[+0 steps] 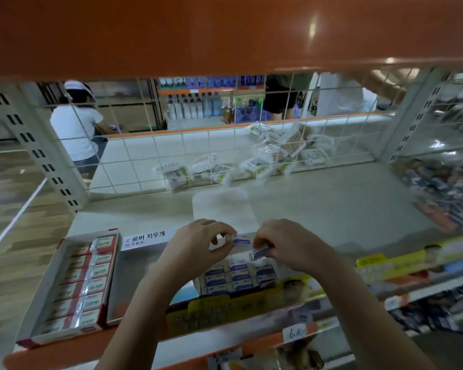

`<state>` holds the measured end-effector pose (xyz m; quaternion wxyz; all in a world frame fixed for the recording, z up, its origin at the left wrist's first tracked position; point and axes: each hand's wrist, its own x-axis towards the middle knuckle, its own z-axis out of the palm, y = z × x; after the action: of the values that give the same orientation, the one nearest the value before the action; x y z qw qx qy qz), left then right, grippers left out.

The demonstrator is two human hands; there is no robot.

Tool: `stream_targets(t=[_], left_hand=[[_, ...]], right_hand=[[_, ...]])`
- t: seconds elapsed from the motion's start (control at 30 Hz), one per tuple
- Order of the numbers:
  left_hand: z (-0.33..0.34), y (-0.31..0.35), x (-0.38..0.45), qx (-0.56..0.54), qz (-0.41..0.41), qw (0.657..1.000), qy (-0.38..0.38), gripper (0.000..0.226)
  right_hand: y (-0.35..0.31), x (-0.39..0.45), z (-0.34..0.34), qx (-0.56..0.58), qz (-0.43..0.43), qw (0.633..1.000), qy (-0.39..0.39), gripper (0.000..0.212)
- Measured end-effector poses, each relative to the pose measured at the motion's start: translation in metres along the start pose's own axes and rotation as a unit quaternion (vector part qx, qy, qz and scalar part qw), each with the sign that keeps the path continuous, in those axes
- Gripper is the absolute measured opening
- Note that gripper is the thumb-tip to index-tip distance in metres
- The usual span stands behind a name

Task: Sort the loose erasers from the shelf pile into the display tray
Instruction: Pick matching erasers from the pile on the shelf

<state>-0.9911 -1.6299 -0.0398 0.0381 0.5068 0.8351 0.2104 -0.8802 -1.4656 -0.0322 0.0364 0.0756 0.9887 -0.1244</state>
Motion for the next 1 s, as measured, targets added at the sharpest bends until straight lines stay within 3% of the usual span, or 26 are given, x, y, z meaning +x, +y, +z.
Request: stream_targets(t=[0.5, 0.77, 0.87, 1.0], left_hand=[[0.014, 0.002, 0.000, 0.001, -0.063, 0.998, -0.023, 0.026], [0.014, 0.002, 0.000, 0.049, -0.069, 0.993, -0.081, 0.027], [0.013, 0.009, 0.005, 0.059, -0.059, 0.992, -0.089, 0.027], [0.016, 0.017, 0.011, 0.062, -0.046, 0.995, -0.064, 0.025]], right_hand=[[0.003, 0.004, 0.011, 0.002, -0.025, 0.999, -0.026, 0.025], [0.005, 0.006, 0.007, 0.014, -0.043, 0.998, -0.047, 0.020], [0.010, 0.002, -0.003, 0.087, -0.035, 0.996, -0.005, 0.019], [0.023, -0.005, -0.007, 0.101, 0.027, 0.990, 0.091, 0.019]])
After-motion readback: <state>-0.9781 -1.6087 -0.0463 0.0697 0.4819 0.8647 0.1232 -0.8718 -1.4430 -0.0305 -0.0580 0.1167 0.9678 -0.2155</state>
